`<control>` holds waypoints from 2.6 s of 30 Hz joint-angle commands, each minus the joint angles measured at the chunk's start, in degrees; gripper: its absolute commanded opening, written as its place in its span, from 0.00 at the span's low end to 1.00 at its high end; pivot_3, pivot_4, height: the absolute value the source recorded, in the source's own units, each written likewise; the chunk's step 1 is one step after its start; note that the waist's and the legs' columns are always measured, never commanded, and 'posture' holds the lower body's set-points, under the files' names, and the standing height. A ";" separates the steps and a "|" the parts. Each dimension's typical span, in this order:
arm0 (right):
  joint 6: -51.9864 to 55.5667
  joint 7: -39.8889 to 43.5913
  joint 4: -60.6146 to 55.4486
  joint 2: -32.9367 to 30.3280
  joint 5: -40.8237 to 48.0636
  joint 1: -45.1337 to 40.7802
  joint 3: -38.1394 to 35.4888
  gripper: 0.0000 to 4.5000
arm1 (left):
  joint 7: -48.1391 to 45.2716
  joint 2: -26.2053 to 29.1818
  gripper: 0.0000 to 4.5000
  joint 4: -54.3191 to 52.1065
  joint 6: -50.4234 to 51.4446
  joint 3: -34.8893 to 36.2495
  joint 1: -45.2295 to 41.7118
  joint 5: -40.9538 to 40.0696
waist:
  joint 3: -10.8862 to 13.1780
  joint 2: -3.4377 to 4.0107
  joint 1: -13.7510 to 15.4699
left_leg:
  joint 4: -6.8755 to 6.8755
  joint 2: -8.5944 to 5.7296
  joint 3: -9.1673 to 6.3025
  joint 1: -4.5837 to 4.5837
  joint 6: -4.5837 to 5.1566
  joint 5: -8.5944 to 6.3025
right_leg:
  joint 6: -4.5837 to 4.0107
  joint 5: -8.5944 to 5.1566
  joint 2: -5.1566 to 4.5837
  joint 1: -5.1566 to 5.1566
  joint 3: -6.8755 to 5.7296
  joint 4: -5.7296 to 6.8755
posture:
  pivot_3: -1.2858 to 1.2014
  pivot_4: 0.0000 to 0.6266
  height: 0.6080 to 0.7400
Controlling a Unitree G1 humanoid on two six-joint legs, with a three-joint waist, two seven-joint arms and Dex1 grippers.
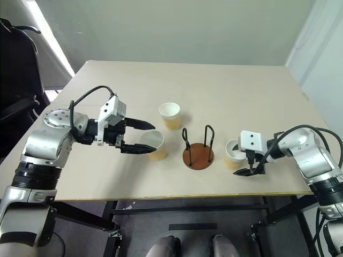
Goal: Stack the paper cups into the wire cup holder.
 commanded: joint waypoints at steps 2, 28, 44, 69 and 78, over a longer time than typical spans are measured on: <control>-1.61 0.87 0.96 0.23 -0.82 -2.01 -0.54 0.72 | -0.61 0.65 1.00 -1.63 -0.64 0.88 -0.96 -0.81 | 0.00 0.00 0.04 | 0.00 0.00 0.00 0.00 0.00 0.00 | 0.00 0.00 0.00 0.00 0.00 0.00 | 0.52 0.24 1.00; 4.70 5.27 -3.61 -2.68 4.33 -1.86 -3.32 0.01 | -1.82 1.39 1.00 1.70 -3.55 1.32 -3.11 -0.18 | 0.00 0.00 0.03 | 0.00 0.00 0.01 0.00 0.00 0.00 | -0.09 -0.05 0.00 0.02 -0.01 -0.01 | 0.52 0.24 1.00; 4.96 4.89 -3.34 -2.14 4.32 -2.61 -3.21 0.01 | -1.71 1.24 1.00 1.21 -3.49 1.55 -2.64 -0.60 | 0.00 0.00 0.03 | 0.00 0.00 0.01 0.00 0.00 0.00 | -0.09 -0.05 0.00 0.02 -0.01 -0.01 | 0.52 0.24 1.00; 4.63 4.14 -2.09 -2.01 4.04 -4.04 -3.26 0.01 | -1.32 0.90 1.00 0.23 -3.51 1.58 -2.11 -1.47 | 0.00 0.00 0.03 | 0.00 0.00 0.01 0.00 0.00 0.00 | -0.09 -0.05 0.00 0.02 -0.01 -0.01 | 0.52 0.24 1.00; 4.42 3.88 -2.05 -2.00 4.01 -3.82 -3.22 0.01 | -1.17 1.13 1.00 0.12 -3.29 1.49 -2.30 -1.50 | 0.00 0.00 0.03 | 0.00 0.00 0.01 0.00 0.00 0.00 | -0.08 -0.05 0.00 0.02 -0.01 -0.01 | 0.52 0.24 1.00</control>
